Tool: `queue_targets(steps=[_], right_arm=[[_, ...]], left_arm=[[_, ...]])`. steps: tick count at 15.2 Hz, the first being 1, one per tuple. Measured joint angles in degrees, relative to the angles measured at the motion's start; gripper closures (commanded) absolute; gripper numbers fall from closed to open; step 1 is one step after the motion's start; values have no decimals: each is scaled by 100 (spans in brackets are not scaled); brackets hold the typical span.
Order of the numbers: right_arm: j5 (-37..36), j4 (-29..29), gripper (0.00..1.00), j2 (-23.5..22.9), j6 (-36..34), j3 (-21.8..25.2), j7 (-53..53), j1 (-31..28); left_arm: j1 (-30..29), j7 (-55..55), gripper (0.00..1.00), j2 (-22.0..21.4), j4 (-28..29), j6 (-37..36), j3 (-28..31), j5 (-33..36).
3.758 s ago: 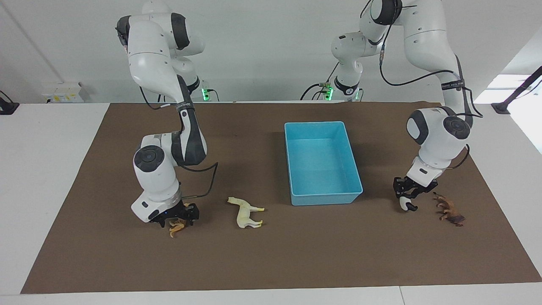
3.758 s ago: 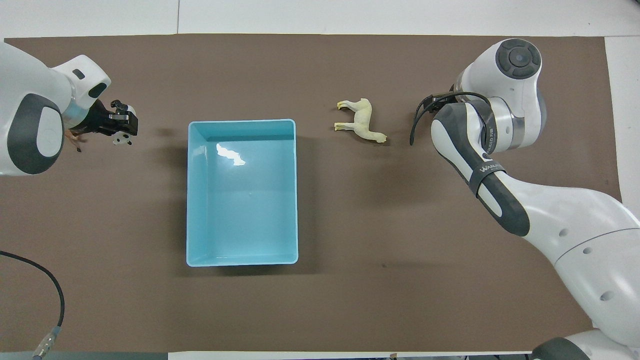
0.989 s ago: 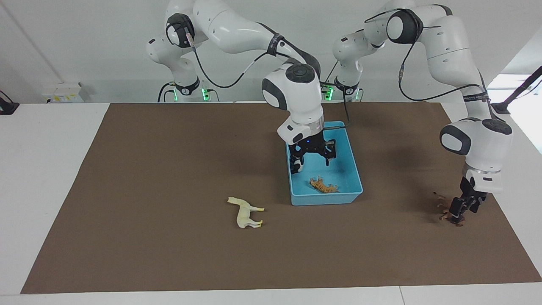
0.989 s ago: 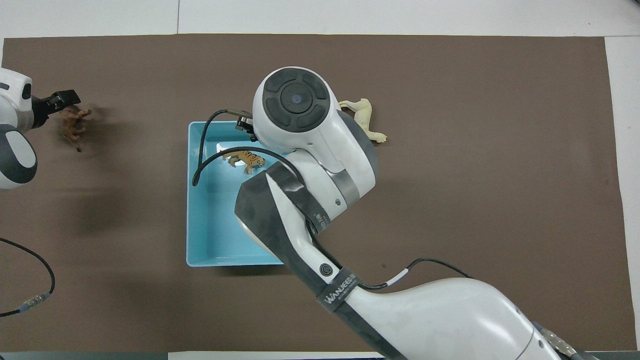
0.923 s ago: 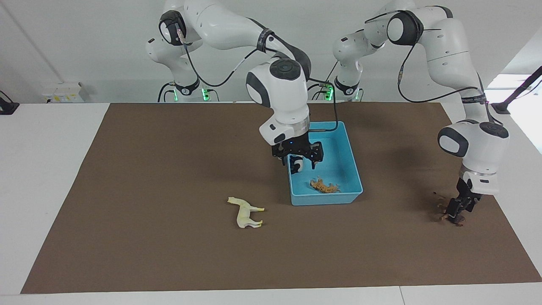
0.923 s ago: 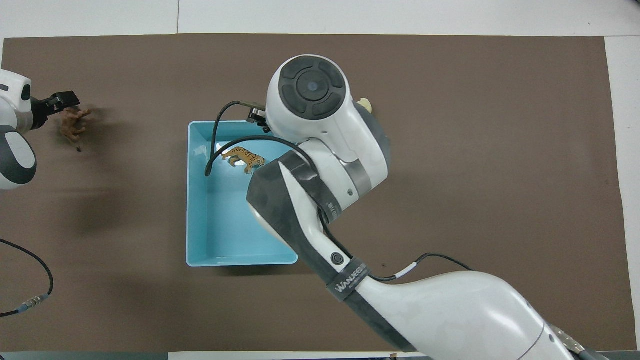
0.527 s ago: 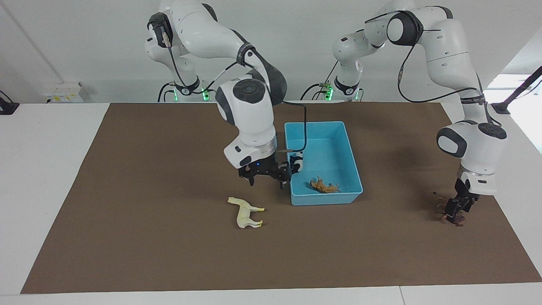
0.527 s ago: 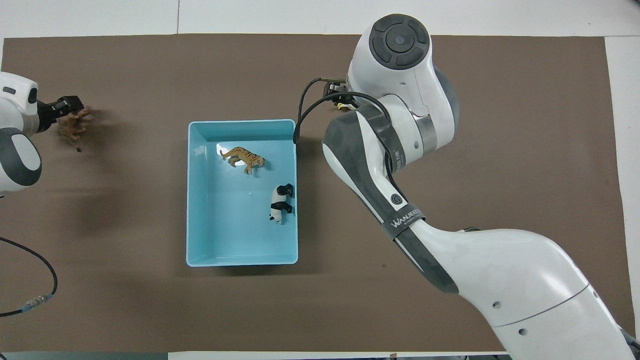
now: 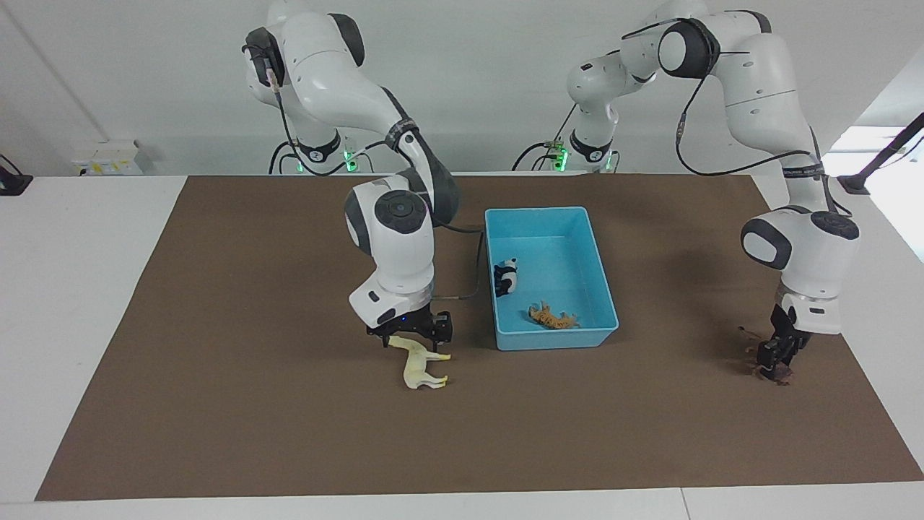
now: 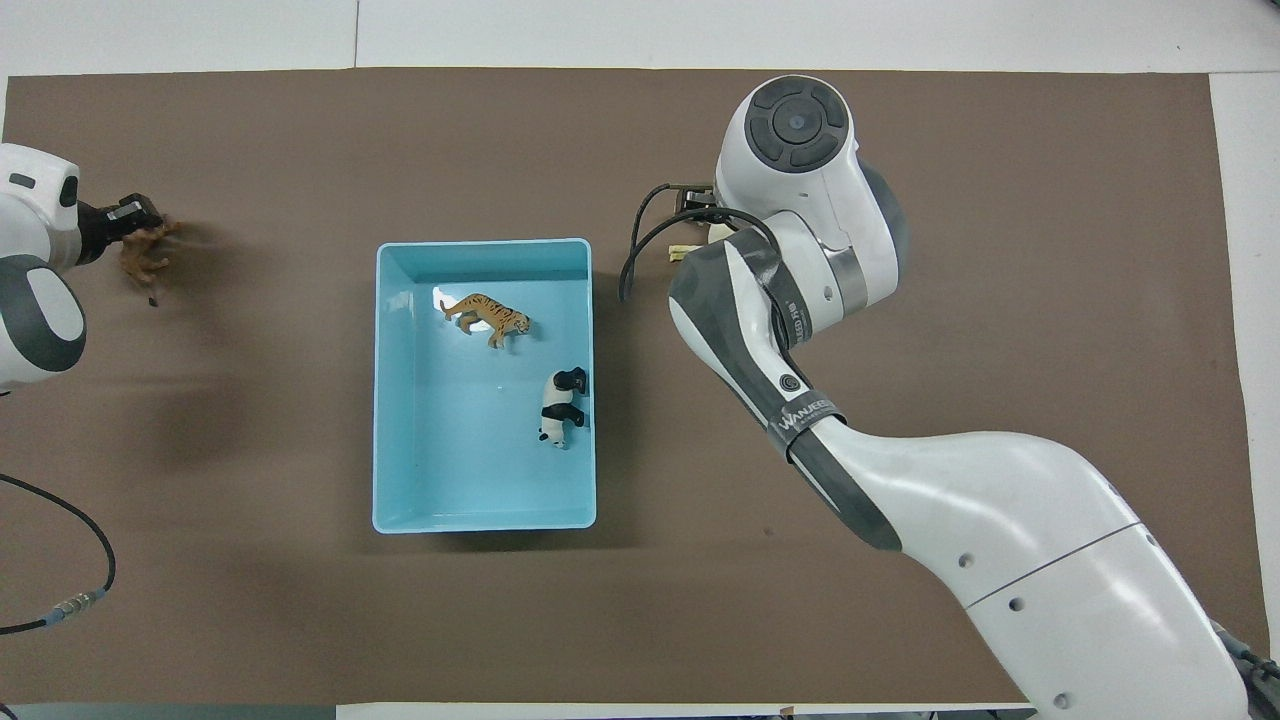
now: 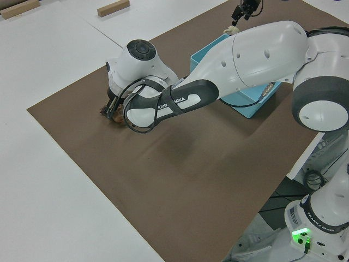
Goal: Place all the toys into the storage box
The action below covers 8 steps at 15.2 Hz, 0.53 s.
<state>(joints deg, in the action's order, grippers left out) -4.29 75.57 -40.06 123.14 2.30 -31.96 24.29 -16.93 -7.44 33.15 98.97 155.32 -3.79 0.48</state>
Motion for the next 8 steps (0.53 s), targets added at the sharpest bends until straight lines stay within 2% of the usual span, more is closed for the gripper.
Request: queue_targets(steps=[1, 4, 6, 8], right_arm=[[-7, 2, 0, -69, 44, 0, 3, 0], [-48, 7, 0, -237, 275, -1, 7, 1], [-56, 25, 0, -268, 315, -6, 24, 8], [-57, 60, 0, -267, 331, -12, 133, 12]], left_arm=[[6, -9, 100, -1, -97, -150, 10, 0], [185, -329, 100, -55, -772, -1256, 8, 0], [431, -550, 100, -270, -1116, -2020, 9, 0], [658, -798, 100, -616, -1210, -2676, 3, -2]])
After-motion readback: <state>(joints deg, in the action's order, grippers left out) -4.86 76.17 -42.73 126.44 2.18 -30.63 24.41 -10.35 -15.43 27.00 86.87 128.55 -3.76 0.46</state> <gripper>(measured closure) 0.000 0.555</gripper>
